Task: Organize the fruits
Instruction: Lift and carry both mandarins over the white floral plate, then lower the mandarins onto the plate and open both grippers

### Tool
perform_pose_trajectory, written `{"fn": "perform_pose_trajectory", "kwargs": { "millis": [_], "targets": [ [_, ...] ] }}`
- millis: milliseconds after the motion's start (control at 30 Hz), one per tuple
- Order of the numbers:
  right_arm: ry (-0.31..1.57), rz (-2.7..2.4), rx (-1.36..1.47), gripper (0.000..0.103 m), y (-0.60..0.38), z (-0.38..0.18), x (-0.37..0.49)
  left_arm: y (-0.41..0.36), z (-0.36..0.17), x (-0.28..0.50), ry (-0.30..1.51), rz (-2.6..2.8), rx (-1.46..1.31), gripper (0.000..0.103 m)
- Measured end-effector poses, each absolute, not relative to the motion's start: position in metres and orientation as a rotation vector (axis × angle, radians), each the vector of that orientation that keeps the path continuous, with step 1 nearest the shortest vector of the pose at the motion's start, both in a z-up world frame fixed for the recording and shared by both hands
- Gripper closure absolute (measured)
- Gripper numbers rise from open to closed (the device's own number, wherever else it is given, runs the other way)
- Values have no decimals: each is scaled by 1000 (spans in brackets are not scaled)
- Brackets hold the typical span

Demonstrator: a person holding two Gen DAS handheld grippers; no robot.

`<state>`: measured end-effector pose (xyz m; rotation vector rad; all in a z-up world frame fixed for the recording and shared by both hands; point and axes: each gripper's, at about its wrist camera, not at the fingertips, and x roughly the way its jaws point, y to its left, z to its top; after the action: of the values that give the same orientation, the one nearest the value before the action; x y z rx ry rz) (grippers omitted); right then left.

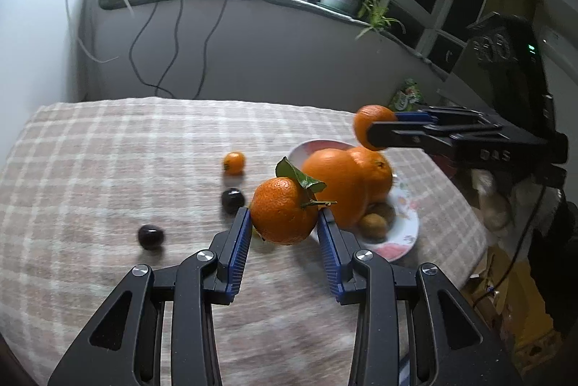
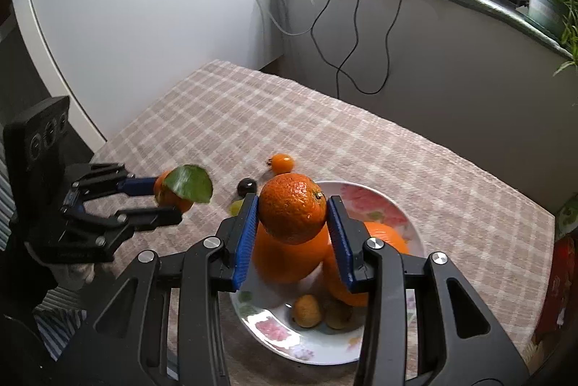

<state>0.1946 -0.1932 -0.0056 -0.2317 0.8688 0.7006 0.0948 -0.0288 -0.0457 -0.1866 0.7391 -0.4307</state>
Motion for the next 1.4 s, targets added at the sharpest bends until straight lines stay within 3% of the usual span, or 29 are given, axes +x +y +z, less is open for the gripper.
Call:
{"fn": "perform_pose_trajectory", "kwargs": {
  "millis": [567,1400],
  "targets": [
    [909,609,-212,63,-227,-24,226,-95,-51,89,774,-561,-130,67],
    [950,601,-265,63,-216,-45,250,-121,-74,100,832,-554,-74,67]
  ]
}}
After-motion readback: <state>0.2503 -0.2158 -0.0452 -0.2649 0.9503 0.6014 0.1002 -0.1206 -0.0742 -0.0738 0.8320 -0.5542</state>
